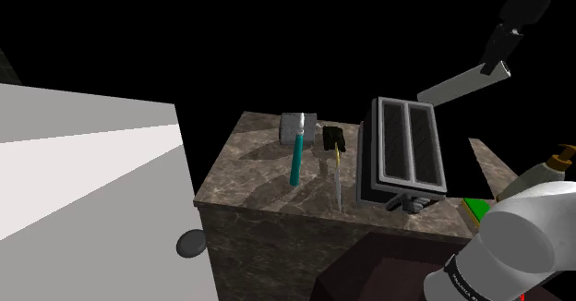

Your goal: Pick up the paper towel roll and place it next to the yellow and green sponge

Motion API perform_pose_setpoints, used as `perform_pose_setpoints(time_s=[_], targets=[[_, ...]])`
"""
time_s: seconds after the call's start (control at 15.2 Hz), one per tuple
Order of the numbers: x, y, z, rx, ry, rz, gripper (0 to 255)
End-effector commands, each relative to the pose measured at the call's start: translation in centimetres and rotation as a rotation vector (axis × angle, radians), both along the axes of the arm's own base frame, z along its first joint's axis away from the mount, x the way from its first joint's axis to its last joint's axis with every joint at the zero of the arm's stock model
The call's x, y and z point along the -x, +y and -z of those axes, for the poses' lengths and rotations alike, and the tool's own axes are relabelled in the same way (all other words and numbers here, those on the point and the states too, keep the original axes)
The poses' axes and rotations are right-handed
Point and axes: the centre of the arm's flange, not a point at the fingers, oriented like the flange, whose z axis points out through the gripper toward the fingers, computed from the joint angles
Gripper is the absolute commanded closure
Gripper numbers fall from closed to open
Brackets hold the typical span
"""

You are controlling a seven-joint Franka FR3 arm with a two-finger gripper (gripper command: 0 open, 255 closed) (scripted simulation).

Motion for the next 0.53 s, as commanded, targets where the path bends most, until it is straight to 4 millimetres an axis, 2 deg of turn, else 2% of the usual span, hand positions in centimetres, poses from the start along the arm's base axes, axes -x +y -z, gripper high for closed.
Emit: perform_pose_setpoints(time_s=[0.0,0.33,0.46], targets=[[2.3,0.7,-1.0,-0.001,0.002,-0.001,255],[7.8,2.4,-3.5,-0.001,0.002,-0.001,255],[7.8,2.4,-2.4,-0.001,0.002,-0.001,255]])
